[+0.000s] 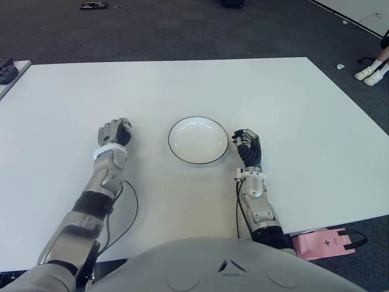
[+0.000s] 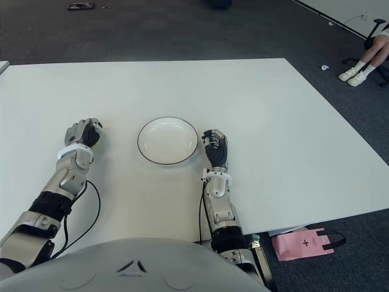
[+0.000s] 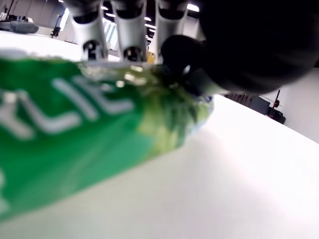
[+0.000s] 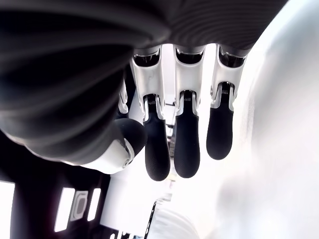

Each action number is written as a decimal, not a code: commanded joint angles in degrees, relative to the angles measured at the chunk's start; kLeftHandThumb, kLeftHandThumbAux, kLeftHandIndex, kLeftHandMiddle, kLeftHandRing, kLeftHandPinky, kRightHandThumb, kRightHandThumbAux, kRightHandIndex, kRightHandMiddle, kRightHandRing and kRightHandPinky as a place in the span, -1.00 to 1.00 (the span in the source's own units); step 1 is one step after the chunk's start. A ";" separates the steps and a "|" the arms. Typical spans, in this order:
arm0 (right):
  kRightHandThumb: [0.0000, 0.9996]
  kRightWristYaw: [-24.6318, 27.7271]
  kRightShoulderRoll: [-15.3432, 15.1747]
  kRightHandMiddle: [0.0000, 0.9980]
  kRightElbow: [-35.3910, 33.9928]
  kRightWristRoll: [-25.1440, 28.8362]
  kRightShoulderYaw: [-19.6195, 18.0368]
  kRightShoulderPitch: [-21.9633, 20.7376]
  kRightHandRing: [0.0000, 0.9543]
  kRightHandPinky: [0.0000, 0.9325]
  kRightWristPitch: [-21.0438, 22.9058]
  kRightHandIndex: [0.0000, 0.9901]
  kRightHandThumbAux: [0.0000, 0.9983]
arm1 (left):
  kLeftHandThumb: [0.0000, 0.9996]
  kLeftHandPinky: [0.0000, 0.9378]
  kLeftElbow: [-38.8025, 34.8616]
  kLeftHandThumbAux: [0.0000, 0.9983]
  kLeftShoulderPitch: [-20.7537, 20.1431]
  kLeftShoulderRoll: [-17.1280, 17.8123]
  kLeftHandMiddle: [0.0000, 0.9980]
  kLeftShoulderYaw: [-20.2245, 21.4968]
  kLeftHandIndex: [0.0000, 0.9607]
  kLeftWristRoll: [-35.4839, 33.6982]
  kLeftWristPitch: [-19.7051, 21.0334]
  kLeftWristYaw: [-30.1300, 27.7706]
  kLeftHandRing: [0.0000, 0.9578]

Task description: Put the toothpaste on the table into the plate.

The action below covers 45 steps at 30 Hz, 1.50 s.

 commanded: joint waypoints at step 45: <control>0.41 0.59 0.33 0.03 4.08 0.62 -0.06 2.02 0.09 0.13 3.12 -0.13 0.46 | 0.70 0.80 -34.43 0.34 8.99 0.19 0.08 -2.43 -0.18 12.24 -4.49 1.62 0.81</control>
